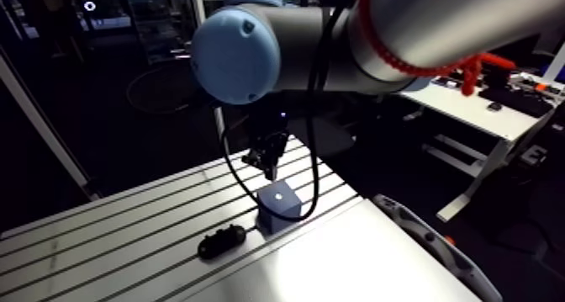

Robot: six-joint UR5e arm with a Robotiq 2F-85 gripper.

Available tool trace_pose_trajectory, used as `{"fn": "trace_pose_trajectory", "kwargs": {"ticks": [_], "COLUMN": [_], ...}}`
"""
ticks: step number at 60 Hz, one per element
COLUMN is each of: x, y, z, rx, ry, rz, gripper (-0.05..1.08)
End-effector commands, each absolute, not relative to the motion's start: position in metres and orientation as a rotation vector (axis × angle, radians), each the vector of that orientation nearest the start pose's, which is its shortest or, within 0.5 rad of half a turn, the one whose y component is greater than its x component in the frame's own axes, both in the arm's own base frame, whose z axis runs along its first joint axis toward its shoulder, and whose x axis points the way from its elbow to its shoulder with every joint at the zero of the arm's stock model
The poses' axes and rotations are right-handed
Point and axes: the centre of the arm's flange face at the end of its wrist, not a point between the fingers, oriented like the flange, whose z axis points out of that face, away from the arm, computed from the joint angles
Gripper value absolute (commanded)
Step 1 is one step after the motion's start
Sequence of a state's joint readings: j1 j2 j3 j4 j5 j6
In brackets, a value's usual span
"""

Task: Pick up the M10 bolt and insert it into the hex recess until seated.

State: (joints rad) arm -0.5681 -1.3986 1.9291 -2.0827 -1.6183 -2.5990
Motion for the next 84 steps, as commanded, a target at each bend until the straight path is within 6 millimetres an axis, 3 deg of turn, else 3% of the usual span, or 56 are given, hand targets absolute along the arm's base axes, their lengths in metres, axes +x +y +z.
{"fn": "trace_pose_trajectory", "kwargs": {"ticks": [1,6,7,8,9,10,11,12,27,34,40,44,52,60,71,78,84], "x": [-0.498,-0.497,-0.497,-0.497,-0.499,-0.499,-0.501,-0.502,-0.509,-0.511,-0.513,-0.512,-0.514,-0.517,-0.518,-0.514,-0.513], "y": [0.151,0.144,0.139,0.139,0.133,0.133,0.126,0.120,0.080,0.067,0.046,0.021,-0.001,-0.011,-0.030,-0.054,-0.060], "z": [0.347,0.362,0.370,0.370,0.377,0.377,0.383,0.387,0.424,0.428,0.423,0.420,0.431,0.449,0.476,0.493,0.509], "rx": [-0.623,-0.601,-0.591,-0.591,-0.575,-0.575,-0.554,-0.529,-0.261,-0.073,0.092,0.166,0.201,0.265,0.241,0.186,0.183], "ry": [3.103,3.116,3.126,3.126,3.130,3.130,3.132,3.130,3.141,3.109,3.047,2.988,2.985,3.007,3.062,3.095,3.094], "rz": [-0.054,-0.064,-0.058,-0.058,-0.050,-0.050,-0.047,-0.048,-0.042,0.013,0.134,0.160,0.167,0.172,0.121,0.081,0.078], "gripper": [0.66,0.56,0.42,0.42,0.25,0.25,0.08,0.02,0.01,0.01,0.01,0.01,0.01,0.01,0.01,0.01,0.01]}}
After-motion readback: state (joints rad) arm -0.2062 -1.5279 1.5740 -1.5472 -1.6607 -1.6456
